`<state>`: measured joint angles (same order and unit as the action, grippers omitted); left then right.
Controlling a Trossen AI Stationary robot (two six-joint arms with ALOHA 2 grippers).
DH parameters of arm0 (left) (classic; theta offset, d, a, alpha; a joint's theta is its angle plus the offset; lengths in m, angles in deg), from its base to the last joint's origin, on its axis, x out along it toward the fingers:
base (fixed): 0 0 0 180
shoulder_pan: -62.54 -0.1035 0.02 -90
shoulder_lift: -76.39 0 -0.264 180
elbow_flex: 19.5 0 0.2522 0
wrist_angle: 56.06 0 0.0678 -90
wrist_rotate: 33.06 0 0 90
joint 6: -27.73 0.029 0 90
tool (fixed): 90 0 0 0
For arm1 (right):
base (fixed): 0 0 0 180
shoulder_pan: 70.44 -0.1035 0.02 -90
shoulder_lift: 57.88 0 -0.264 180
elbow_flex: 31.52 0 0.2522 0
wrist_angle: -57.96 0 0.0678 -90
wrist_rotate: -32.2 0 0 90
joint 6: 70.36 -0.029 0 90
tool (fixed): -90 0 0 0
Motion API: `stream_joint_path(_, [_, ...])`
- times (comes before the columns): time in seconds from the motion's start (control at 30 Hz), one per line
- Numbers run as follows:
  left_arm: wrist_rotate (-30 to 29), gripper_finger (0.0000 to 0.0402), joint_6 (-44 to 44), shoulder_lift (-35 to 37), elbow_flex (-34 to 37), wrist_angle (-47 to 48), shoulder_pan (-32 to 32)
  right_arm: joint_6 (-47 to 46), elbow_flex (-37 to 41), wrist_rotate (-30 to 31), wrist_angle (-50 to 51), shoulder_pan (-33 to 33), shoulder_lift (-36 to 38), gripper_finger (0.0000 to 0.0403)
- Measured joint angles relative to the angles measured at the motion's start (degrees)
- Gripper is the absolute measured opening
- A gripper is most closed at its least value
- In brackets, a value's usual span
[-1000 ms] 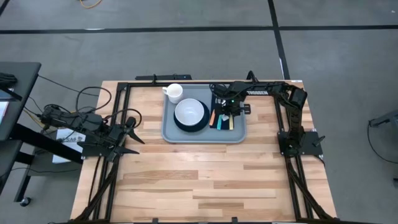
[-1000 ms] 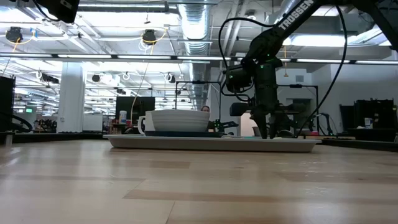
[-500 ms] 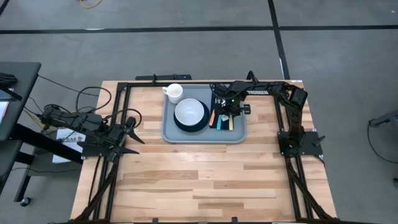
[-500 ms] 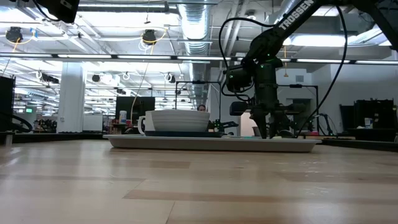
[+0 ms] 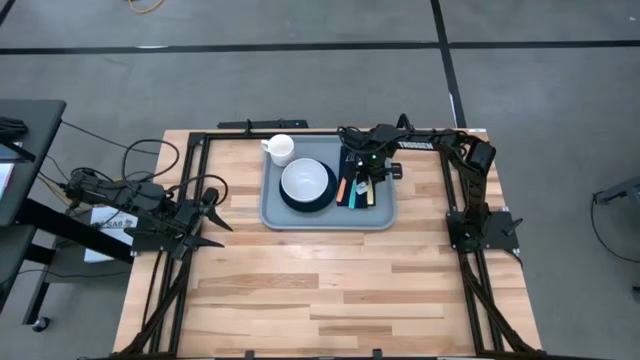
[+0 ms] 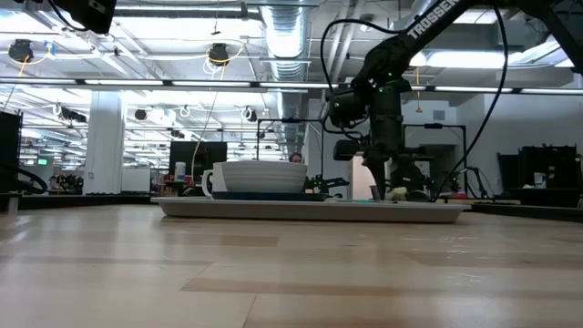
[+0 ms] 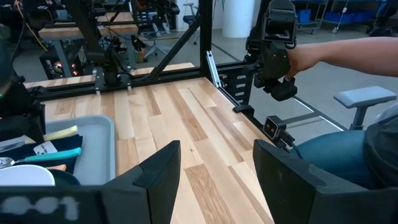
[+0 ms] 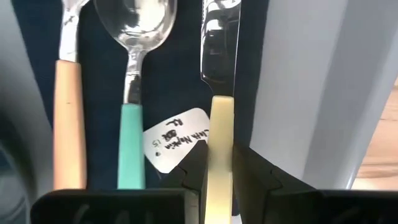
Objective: Set up tray
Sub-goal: Put the yellow knife to the right of the blue spoon on the black napkin
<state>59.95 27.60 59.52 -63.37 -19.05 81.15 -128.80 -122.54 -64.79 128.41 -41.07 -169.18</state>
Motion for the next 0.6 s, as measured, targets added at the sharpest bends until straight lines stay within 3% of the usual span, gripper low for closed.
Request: stream_joint_path(0.6, [0.02,0.0191,-0.01,-0.02,0.00,0.00,0.00,-1.55,-0.14,-0.41,-2.44,-1.25,-0.48,0.0056])
